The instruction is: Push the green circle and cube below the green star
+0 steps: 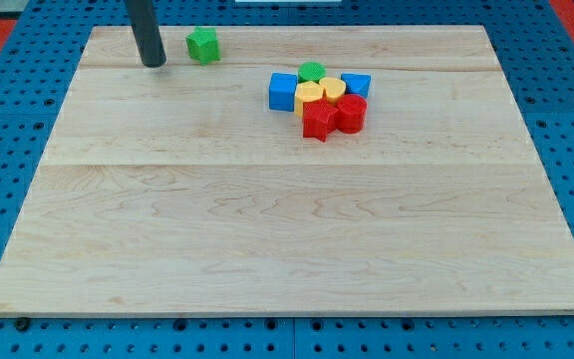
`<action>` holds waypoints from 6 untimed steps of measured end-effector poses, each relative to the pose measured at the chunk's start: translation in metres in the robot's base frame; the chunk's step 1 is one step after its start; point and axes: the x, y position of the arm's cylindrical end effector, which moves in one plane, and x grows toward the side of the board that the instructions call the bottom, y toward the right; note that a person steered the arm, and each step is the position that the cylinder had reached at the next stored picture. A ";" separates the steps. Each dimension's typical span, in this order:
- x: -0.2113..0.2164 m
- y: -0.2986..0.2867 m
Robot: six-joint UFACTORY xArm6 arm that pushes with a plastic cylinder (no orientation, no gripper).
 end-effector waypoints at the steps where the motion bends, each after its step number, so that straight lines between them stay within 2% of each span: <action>1: 0.001 0.053; 2: -0.025 0.137; 3: -0.026 0.213; 4: 0.005 0.224; 6: 0.035 0.161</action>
